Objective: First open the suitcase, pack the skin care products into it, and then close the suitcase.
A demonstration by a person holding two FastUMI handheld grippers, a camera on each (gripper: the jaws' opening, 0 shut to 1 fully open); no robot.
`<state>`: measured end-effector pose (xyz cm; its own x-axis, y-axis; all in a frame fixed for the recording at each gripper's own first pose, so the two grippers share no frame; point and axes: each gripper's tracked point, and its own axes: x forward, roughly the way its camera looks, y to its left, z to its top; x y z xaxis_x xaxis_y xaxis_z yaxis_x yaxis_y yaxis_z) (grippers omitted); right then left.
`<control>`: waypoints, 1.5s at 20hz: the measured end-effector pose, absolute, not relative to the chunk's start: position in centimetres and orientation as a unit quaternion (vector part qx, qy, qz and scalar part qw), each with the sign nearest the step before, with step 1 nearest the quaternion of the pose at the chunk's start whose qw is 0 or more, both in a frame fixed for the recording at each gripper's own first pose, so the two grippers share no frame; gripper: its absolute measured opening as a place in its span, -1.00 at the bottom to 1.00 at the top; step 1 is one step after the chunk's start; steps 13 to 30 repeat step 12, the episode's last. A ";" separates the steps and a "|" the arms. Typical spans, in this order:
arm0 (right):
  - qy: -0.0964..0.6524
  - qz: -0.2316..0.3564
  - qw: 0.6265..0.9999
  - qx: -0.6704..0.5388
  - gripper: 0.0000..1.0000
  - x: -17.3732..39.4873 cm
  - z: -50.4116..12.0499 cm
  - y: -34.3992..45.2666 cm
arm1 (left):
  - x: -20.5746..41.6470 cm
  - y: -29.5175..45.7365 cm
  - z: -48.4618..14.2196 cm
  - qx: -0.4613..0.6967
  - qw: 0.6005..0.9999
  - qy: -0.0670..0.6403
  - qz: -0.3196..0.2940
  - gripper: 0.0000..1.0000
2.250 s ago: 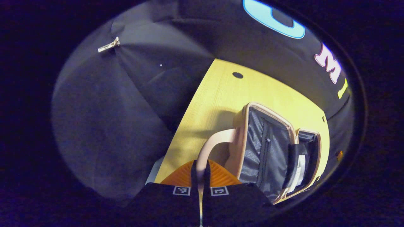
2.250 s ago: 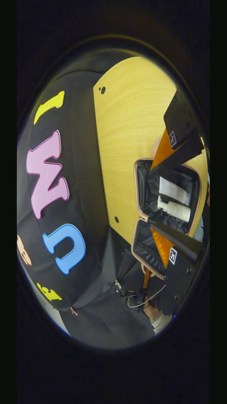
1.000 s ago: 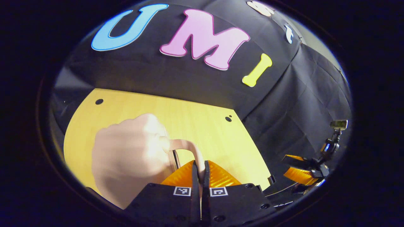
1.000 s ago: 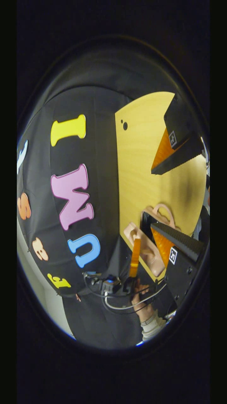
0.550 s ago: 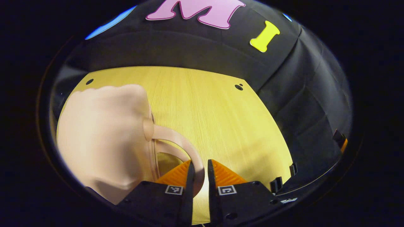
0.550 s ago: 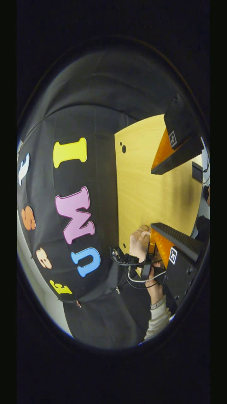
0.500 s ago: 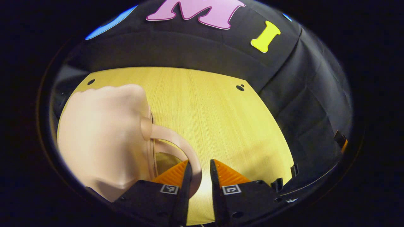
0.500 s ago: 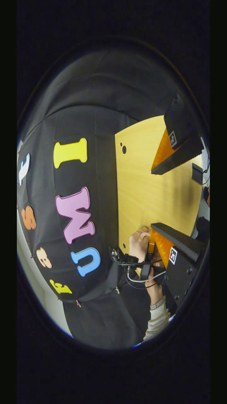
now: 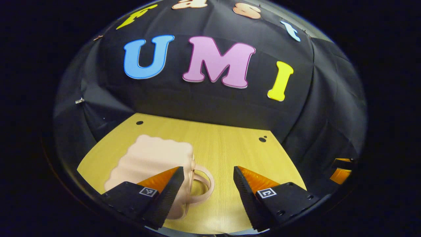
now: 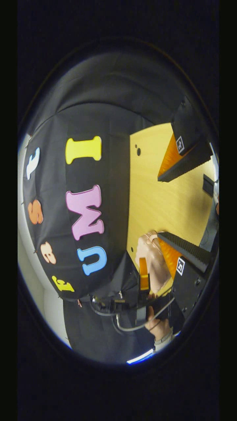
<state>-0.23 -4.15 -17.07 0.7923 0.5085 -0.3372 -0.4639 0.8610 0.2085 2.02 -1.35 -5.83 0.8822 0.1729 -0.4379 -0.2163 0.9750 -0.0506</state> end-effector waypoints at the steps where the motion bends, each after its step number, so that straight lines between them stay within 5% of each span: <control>1: 0.174 0.247 0.952 0.046 0.94 -0.4 -15.7 -4.5 | 0.6 -2.3 -4.0 -0.046 0.973 0.203 0.098 0.89; 12: 0.101 0.213 0.970 0.052 0.95 -7.0 -5.2 -1.8 | -11.8 -10.0 8.0 0.021 0.995 0.087 0.034 0.92; 30: 0.101 0.213 0.970 0.052 0.95 -7.0 -5.2 -1.8 | -11.8 -10.0 8.0 0.021 0.995 0.087 0.034 0.92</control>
